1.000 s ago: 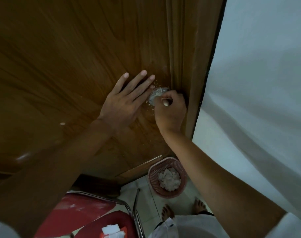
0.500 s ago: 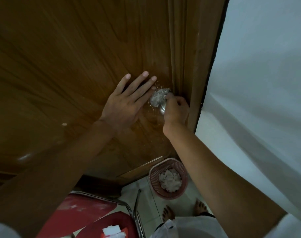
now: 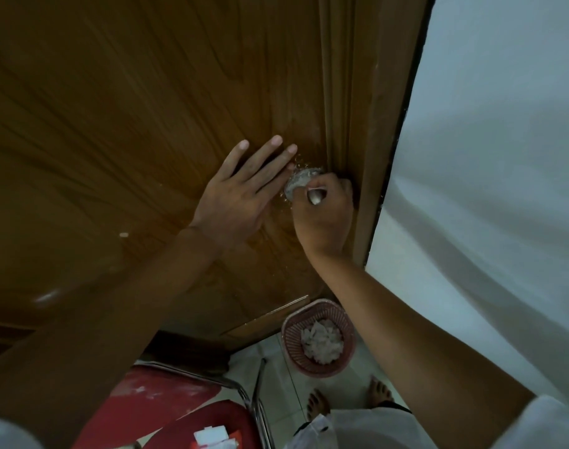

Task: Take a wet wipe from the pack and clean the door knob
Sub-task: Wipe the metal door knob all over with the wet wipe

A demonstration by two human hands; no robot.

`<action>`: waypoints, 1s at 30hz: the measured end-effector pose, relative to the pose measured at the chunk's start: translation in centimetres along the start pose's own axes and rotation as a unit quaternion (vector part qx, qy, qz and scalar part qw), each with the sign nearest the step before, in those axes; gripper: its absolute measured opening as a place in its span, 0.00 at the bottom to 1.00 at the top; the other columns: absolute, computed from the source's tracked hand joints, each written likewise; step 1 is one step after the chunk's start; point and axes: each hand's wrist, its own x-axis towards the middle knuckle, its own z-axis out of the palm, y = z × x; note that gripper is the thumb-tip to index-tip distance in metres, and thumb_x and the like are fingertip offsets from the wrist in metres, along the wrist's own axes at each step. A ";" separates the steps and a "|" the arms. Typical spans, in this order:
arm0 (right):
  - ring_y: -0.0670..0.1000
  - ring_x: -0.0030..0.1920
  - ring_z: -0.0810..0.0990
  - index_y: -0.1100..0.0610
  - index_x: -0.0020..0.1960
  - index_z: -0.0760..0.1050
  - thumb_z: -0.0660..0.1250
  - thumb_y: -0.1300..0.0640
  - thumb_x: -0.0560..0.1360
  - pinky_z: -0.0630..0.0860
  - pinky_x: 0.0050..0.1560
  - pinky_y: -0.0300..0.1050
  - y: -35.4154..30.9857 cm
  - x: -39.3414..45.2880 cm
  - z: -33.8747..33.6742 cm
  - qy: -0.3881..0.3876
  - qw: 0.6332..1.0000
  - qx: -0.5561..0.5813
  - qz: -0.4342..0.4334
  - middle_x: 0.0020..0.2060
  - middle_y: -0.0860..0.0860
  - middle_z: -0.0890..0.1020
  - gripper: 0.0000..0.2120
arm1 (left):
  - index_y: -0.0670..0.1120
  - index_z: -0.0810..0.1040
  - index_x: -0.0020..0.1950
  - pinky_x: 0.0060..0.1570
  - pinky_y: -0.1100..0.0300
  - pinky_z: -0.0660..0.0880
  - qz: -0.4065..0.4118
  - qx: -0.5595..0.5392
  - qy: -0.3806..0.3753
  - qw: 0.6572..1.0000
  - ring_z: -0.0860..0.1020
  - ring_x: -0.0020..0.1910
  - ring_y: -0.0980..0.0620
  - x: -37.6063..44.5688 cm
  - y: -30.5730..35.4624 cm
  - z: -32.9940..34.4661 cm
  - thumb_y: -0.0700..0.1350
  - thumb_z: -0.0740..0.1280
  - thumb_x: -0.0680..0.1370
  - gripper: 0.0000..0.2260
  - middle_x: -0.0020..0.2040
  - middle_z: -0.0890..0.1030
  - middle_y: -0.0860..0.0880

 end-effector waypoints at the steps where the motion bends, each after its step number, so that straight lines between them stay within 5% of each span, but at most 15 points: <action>1: 0.52 0.52 0.79 0.54 0.50 0.79 0.71 0.54 0.74 0.82 0.49 0.50 0.1 -0.1 0.1 0.005 0.999 -0.042 -0.028 0.53 0.54 0.78 0.06 | 0.43 0.67 0.78 0.78 0.44 0.47 -0.001 0.000 -0.001 1.000 0.59 0.80 0.43 0.0 0.0 0.0 0.44 0.60 0.84 0.21 0.80 0.62 0.45; 4: 0.55 0.59 0.76 0.55 0.51 0.82 0.68 0.53 0.75 0.73 0.57 0.50 1.8 -0.7 -0.2 -0.029 0.938 -0.253 -0.235 0.56 0.54 0.80 0.09 | 0.43 0.68 0.77 0.78 0.43 0.49 -0.001 -0.001 -0.002 1.000 0.59 0.80 0.43 -0.1 0.1 0.0 0.43 0.60 0.84 0.21 0.80 0.62 0.45; 6: 0.55 0.59 0.76 0.55 0.51 0.82 0.67 0.53 0.75 0.73 0.56 0.50 2.3 -0.3 -0.4 -0.045 0.935 -0.244 -0.255 0.56 0.54 0.80 0.09 | 0.43 0.68 0.77 0.78 0.43 0.50 -0.003 -0.004 -0.002 1.000 0.59 0.80 0.43 0.0 0.1 0.0 0.44 0.59 0.85 0.20 0.80 0.62 0.45; 8: 0.51 0.55 0.78 0.54 0.51 0.81 0.69 0.55 0.75 0.78 0.53 0.47 1.2 -0.1 -0.4 -0.040 0.981 -0.120 -0.148 0.54 0.52 0.79 0.06 | 0.43 0.68 0.77 0.78 0.42 0.52 -0.004 -0.010 -0.002 1.000 0.59 0.80 0.43 -0.1 0.1 0.0 0.44 0.59 0.84 0.20 0.80 0.63 0.45; 10: 0.47 0.50 0.79 0.54 0.53 0.79 0.70 0.56 0.76 0.82 0.48 0.43 -0.8 -0.1 -0.1 -0.012 0.993 0.059 0.101 0.51 0.50 0.79 0.07 | 0.43 0.68 0.77 0.78 0.42 0.51 -0.003 -0.011 -0.006 1.000 0.58 0.80 0.43 -0.1 0.1 0.1 0.43 0.61 0.84 0.21 0.80 0.62 0.45; 11: 0.47 0.50 0.79 0.53 0.56 0.78 0.69 0.57 0.77 0.82 0.47 0.43 -1.7 0.1 -0.1 -0.002 0.954 0.164 0.250 0.51 0.49 0.80 0.09 | 0.43 0.68 0.77 0.78 0.42 0.50 -0.002 -0.010 -0.009 1.000 0.58 0.80 0.43 -0.1 0.1 0.2 0.44 0.61 0.83 0.22 0.81 0.61 0.45; 13: 0.54 0.52 0.80 0.53 0.61 0.75 0.69 0.56 0.77 0.83 0.50 0.45 -3.4 1.0 -0.8 -0.010 0.782 0.387 0.488 0.53 0.53 0.79 0.13 | 0.43 0.68 0.77 0.78 0.43 0.49 0.001 -0.007 -0.009 1.000 0.57 0.80 0.43 -0.1 0.1 0.2 0.44 0.62 0.83 0.22 0.81 0.61 0.45; 15: 0.58 0.52 0.80 0.57 0.58 0.74 0.67 0.57 0.78 0.82 0.51 0.44 -3.8 2.1 -1.5 -0.009 0.631 0.530 0.567 0.54 0.60 0.77 0.10 | 0.43 0.67 0.78 0.78 0.43 0.49 0.001 -0.006 -0.004 1.000 0.57 0.80 0.43 -0.1 0.0 0.2 0.45 0.62 0.83 0.22 0.81 0.61 0.45; 16: 0.58 0.50 0.79 0.58 0.56 0.74 0.66 0.57 0.78 0.81 0.51 0.43 -3.9 2.3 -1.8 -0.009 0.605 0.551 0.574 0.53 0.61 0.77 0.08 | 0.43 0.67 0.78 0.78 0.43 0.50 0.000 -0.005 -0.001 1.000 0.58 0.80 0.43 0.0 0.0 0.3 0.45 0.62 0.83 0.22 0.81 0.61 0.45; 17: 0.58 0.50 0.79 0.58 0.57 0.74 0.66 0.57 0.78 0.80 0.52 0.44 -4.1 2.3 -1.9 -0.015 0.613 0.544 0.573 0.54 0.61 0.78 0.08 | 0.43 0.67 0.78 0.78 0.43 0.50 0.000 -0.003 0.000 1.000 0.58 0.80 0.43 -0.1 0.0 0.3 0.44 0.62 0.83 0.23 0.81 0.61 0.45; 21: 0.54 0.56 0.79 0.51 0.58 0.76 0.70 0.55 0.76 0.78 0.59 0.51 -3.6 1.5 -0.9 -0.013 0.805 0.331 0.492 0.56 0.54 0.80 0.11 | 0.43 0.67 0.78 0.78 0.43 0.48 0.002 -0.003 -0.003 1.000 0.56 0.80 0.43 -0.2 0.1 0.4 0.44 0.62 0.83 0.23 0.81 0.60 0.45; 22: 0.54 0.57 0.79 0.51 0.57 0.76 0.70 0.55 0.76 0.79 0.58 0.50 -3.5 1.5 -0.8 -0.018 0.804 0.335 0.490 0.56 0.54 0.80 0.10 | 0.43 0.67 0.78 0.78 0.43 0.48 0.002 -0.002 -0.003 1.000 0.56 0.80 0.43 -0.2 0.0 0.4 0.44 0.62 0.83 0.23 0.81 0.60 0.45; 25: 0.56 0.51 0.79 0.55 0.58 0.74 0.68 0.57 0.77 0.79 0.47 0.45 -3.8 2.4 -1.9 -0.042 0.659 0.491 0.569 0.55 0.59 0.78 0.11 | 0.43 0.67 0.78 0.78 0.43 0.49 -0.001 0.001 0.001 1.000 0.57 0.80 0.43 -0.1 0.1 0.3 0.45 0.63 0.82 0.23 0.81 0.61 0.45; 27: 0.57 0.50 0.78 0.57 0.57 0.73 0.67 0.57 0.77 0.78 0.46 0.44 -3.9 2.4 -2.2 -0.044 0.617 0.531 0.580 0.54 0.60 0.77 0.09 | 0.43 0.68 0.78 0.78 0.43 0.49 -0.001 0.002 0.006 1.000 0.58 0.80 0.43 -0.1 0.1 0.4 0.45 0.63 0.82 0.23 0.81 0.61 0.45; 30: 0.54 0.53 0.79 0.53 0.61 0.75 0.69 0.54 0.77 0.79 0.51 0.45 -3.8 2.1 -1.9 -0.062 0.760 0.390 0.516 0.55 0.55 0.79 0.14 | 0.43 0.68 0.78 0.78 0.43 0.49 0.000 0.003 0.011 1.000 0.59 0.80 0.43 -0.1 0.0 0.3 0.44 0.62 0.83 0.23 0.80 0.62 0.45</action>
